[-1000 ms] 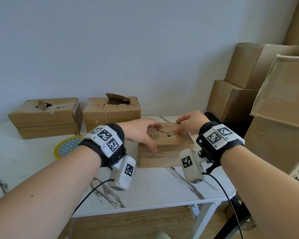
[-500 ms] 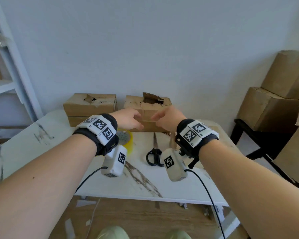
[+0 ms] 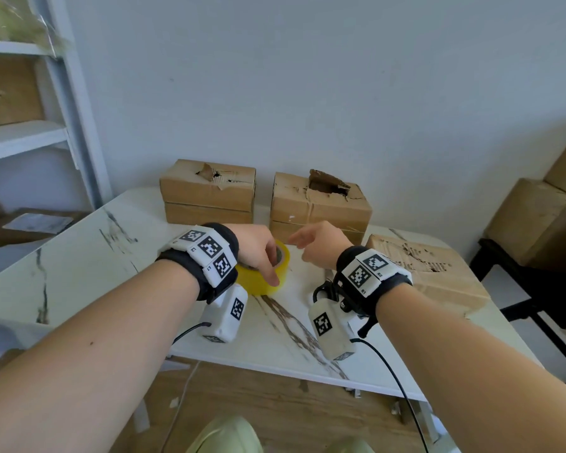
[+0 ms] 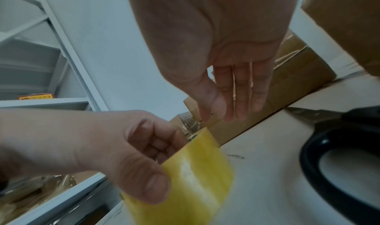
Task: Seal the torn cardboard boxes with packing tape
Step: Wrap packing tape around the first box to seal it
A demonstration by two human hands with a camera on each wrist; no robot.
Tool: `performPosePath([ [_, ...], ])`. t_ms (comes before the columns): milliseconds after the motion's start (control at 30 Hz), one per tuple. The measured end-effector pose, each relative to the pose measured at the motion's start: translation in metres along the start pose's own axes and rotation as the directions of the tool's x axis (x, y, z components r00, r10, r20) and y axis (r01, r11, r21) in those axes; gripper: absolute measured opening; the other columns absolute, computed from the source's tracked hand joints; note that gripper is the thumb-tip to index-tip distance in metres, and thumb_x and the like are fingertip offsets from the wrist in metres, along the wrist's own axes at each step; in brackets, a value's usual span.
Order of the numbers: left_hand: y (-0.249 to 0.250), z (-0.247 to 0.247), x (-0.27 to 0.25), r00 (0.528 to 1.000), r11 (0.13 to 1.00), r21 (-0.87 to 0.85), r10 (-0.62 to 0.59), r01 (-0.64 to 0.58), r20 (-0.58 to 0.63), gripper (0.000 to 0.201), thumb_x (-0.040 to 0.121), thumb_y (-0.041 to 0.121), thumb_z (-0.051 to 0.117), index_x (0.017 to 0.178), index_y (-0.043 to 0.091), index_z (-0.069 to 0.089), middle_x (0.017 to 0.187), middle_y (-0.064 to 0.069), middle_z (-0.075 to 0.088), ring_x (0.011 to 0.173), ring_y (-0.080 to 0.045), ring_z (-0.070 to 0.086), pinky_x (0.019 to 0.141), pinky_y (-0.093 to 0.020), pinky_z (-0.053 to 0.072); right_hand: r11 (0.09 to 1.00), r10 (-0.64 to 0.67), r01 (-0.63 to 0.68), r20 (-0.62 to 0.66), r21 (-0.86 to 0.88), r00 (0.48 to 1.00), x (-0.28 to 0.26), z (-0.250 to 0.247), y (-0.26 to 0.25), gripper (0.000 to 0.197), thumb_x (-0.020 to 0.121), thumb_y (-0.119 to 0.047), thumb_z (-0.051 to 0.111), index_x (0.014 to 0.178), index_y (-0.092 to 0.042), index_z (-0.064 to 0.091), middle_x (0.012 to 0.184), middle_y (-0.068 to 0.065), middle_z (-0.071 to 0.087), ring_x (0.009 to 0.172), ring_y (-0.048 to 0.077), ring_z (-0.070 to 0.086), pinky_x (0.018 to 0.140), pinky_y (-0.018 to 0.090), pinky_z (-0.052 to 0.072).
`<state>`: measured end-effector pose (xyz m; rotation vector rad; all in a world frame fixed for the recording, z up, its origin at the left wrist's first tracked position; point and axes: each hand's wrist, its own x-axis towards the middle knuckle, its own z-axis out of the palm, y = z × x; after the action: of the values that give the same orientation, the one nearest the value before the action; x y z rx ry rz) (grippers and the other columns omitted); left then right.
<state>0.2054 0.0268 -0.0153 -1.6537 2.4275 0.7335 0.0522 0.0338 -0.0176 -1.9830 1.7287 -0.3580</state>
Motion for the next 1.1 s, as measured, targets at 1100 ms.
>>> performPosePath([
  [1100, 0.051, -0.029, 0.001, 0.923, 0.633, -0.710, 0.019, -0.309, -0.385, 0.028, 0.087, 0.032, 0.064, 0.098, 0.007, 0.067, 0.093, -0.008, 0.067, 0.086, -0.020, 0.062, 0.079, -0.030, 0.048, 0.991, -0.070, 0.090, -0.200, 0.095, 0.977, -0.021, -0.062, 0.018, 0.060, 0.068, 0.001, 0.074, 0.121, -0.019, 0.053, 0.106, 0.002, 0.057, 0.101, 0.024, 0.057, 0.084, 0.036, 0.051],
])
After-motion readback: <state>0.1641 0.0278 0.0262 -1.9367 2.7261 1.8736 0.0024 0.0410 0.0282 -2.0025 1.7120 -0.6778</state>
